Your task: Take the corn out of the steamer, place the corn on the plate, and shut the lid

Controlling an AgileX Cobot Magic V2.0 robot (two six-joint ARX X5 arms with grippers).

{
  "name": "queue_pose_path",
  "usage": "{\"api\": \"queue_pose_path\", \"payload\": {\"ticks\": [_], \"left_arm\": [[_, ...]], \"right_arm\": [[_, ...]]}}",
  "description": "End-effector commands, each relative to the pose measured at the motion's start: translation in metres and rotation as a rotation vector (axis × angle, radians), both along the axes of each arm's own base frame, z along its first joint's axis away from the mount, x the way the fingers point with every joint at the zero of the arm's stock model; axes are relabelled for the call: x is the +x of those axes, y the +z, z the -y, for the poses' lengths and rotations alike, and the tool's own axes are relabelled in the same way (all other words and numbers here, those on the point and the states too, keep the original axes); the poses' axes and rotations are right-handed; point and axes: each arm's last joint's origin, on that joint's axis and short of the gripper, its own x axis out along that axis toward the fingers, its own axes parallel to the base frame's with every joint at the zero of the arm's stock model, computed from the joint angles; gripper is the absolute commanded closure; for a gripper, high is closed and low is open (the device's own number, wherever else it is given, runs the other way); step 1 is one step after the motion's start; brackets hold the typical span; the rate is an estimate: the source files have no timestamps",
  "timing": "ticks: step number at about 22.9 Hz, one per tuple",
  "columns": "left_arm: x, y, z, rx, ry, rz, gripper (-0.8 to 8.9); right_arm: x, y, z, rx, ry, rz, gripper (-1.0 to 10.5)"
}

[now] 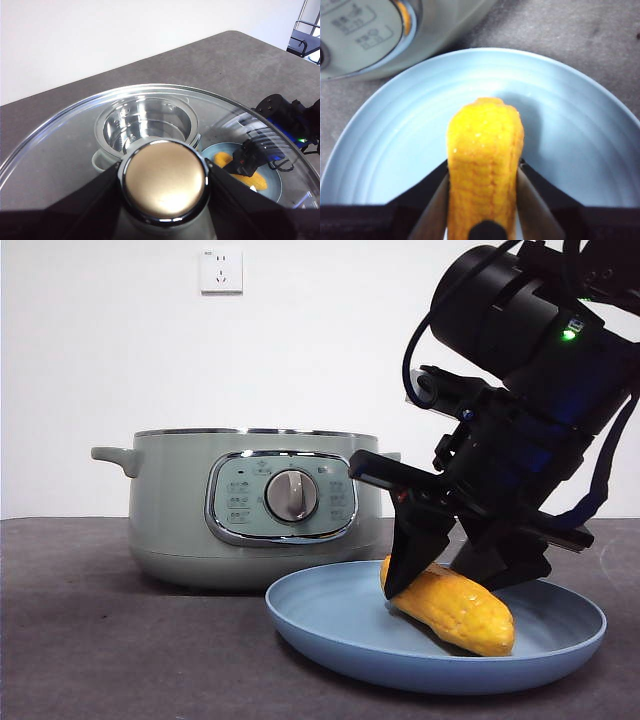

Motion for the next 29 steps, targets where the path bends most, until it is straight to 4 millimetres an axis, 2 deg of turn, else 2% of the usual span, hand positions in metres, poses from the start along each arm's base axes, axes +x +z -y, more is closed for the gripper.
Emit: {"api": "queue_pose_path", "payload": {"ticks": [1, 4, 9, 10, 13, 17, 21, 29], "left_arm": [[-0.004, 0.009, -0.002, -0.028, -0.008, 0.081, 8.22], [-0.003, 0.011, -0.001, -0.037, -0.007, 0.101, 8.22], [0.009, 0.011, 0.004, -0.025, -0.009, 0.082, 8.22], [0.013, 0.012, 0.006, -0.023, -0.009, 0.081, 8.22], [0.026, 0.015, 0.012, -0.028, -0.013, 0.091, 8.22], [0.048, 0.016, 0.024, -0.035, -0.062, 0.073, 8.22], [0.076, 0.016, 0.038, -0.019, -0.088, 0.080, 8.22], [0.134, 0.008, 0.066, -0.008, -0.128, 0.081, 8.22]], "right_arm": [[-0.002, -0.008, 0.001, -0.031, -0.017, -0.026, 9.6], [-0.003, -0.010, 0.003, -0.047, -0.016, -0.046, 9.2], [-0.004, -0.009, 0.003, -0.040, -0.010, -0.048, 4.3], [-0.004, -0.007, 0.003, -0.039, -0.010, -0.046, 4.0], [-0.007, 0.006, 0.005, -0.016, -0.008, -0.015, 4.1], [-0.021, 0.048, 0.017, 0.058, 0.000, 0.090, 4.1], [-0.050, 0.094, 0.040, 0.124, 0.014, 0.201, 4.1], [-0.101, 0.135, 0.082, 0.218, 0.013, 0.335, 4.1]]}}
